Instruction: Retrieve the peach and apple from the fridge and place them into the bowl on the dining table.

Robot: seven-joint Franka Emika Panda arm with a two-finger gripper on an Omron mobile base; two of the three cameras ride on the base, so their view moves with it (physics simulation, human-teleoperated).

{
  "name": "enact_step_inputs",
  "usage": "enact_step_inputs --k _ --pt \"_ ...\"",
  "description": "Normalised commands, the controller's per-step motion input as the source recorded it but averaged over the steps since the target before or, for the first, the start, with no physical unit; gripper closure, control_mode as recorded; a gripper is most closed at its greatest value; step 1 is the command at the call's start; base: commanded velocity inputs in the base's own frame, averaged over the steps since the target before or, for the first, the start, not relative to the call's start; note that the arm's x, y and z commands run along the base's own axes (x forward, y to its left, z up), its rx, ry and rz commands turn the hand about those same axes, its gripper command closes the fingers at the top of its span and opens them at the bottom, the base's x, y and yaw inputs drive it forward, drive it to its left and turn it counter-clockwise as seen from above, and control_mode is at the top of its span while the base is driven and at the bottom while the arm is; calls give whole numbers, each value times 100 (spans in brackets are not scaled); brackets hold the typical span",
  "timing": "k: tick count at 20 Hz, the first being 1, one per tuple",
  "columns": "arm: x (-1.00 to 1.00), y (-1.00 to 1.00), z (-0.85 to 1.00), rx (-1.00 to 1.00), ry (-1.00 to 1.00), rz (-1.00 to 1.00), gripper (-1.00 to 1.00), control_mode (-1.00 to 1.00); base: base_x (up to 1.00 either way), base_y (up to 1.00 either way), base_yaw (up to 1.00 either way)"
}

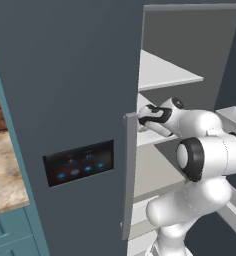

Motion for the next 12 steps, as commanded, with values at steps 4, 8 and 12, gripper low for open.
enact_step_inputs --k 4,8,12 --pt "19 8 -10 0 0 2 -100 -100 0 0 0" --pt "16 12 -20 0 1 2 -100 -100 0 0 0" --pt "14 14 -25 0 1 1 -100 -100 0 0 0"
